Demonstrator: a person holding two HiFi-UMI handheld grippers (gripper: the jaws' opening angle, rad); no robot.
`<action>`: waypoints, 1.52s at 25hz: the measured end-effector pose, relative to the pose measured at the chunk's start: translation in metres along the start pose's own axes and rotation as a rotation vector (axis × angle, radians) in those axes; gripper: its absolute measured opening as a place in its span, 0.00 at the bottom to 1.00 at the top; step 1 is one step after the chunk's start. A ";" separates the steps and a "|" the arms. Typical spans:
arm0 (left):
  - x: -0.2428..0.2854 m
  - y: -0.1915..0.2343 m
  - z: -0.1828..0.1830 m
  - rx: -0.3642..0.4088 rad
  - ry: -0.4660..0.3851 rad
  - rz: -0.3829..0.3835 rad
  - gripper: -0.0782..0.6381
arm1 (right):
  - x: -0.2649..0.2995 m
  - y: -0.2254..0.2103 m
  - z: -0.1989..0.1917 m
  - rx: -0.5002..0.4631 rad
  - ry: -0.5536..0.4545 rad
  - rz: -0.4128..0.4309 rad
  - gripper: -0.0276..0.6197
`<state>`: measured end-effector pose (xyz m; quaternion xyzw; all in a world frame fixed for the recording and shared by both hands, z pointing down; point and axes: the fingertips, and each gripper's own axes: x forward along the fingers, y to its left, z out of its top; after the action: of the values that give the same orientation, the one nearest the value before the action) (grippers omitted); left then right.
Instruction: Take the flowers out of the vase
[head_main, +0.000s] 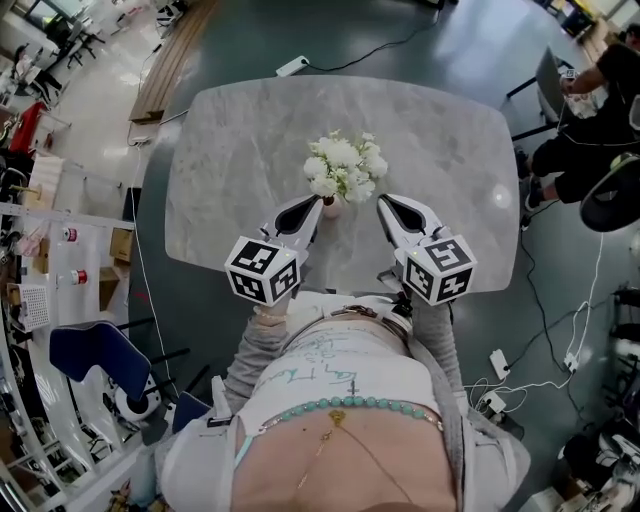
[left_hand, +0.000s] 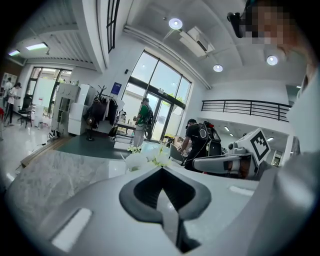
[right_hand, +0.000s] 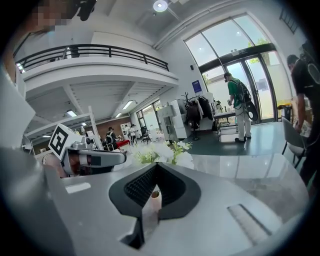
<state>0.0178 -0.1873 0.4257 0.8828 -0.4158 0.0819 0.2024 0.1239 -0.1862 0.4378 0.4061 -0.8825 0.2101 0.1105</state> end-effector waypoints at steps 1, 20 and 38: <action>0.001 0.001 0.001 0.002 -0.001 -0.005 0.11 | 0.001 0.000 0.000 0.000 0.000 -0.002 0.08; -0.008 0.020 0.002 0.026 0.085 -0.231 0.11 | 0.021 0.018 0.000 0.051 -0.012 -0.150 0.08; -0.016 0.051 0.004 0.053 0.133 -0.361 0.11 | 0.031 0.039 -0.008 0.118 -0.025 -0.293 0.08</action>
<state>-0.0321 -0.2069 0.4321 0.9407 -0.2343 0.1132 0.2177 0.0742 -0.1809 0.4452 0.5390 -0.8011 0.2380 0.1050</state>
